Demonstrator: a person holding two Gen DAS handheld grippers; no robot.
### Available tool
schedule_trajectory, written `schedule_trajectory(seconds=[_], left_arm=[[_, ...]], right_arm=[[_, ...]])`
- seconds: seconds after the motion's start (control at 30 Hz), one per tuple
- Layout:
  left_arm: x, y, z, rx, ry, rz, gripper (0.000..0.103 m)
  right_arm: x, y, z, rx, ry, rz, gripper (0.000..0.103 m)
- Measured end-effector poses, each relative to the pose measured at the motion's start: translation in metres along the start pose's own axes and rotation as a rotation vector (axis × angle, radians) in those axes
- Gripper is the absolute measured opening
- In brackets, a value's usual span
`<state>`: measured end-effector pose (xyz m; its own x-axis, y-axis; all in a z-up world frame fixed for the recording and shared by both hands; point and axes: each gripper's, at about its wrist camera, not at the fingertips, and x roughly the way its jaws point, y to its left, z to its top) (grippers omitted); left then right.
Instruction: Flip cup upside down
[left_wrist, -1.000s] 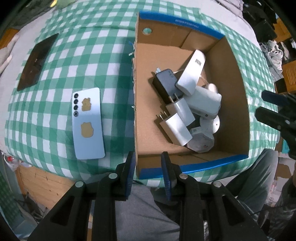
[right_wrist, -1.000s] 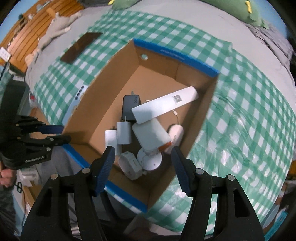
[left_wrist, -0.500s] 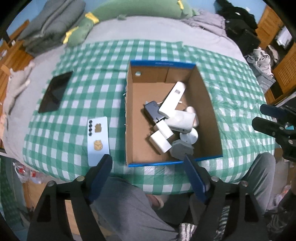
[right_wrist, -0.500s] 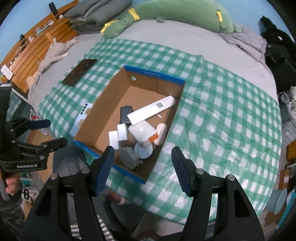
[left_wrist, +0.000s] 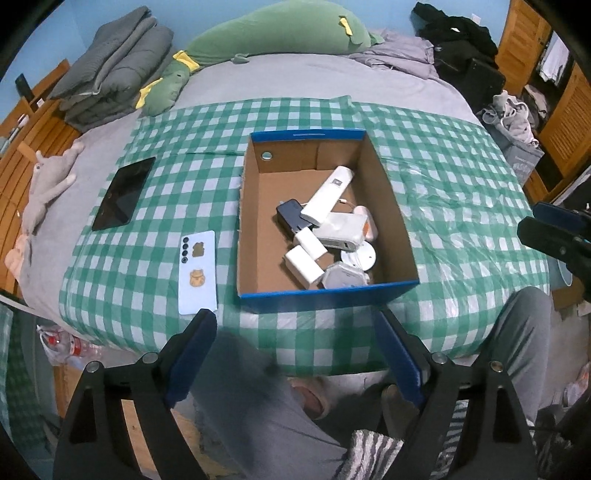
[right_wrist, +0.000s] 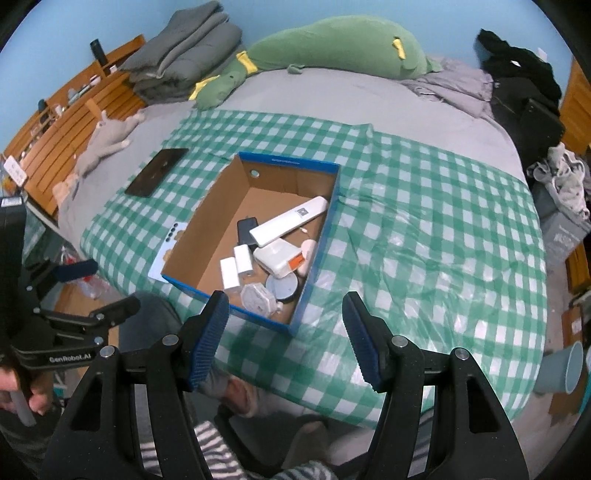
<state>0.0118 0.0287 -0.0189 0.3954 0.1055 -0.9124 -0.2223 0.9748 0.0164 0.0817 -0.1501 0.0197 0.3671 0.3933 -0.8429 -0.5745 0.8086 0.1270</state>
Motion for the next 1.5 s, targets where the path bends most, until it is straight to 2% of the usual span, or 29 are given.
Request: schedule_trajectory(seconds=[0.23, 0.4, 1.5], left_arm=[[-0.033, -0.009, -0.017, 0.008, -0.131, 0.025, 0.090], [-0.045, -0.012, -0.019, -0.015, -0.170, -0.011, 0.094], [-0.051, -0.018, -0.032, -0.010, -0.151, 0.005, 0.094]], right_arm=[[-0.011, -0.005, -0.018, 0.038, -0.015, 0.008, 0.063], [-0.016, -0.011, -0.025, 0.061, -0.026, -0.008, 0.063], [-0.025, -0.018, -0.035, 0.081, -0.031, -0.015, 0.063]])
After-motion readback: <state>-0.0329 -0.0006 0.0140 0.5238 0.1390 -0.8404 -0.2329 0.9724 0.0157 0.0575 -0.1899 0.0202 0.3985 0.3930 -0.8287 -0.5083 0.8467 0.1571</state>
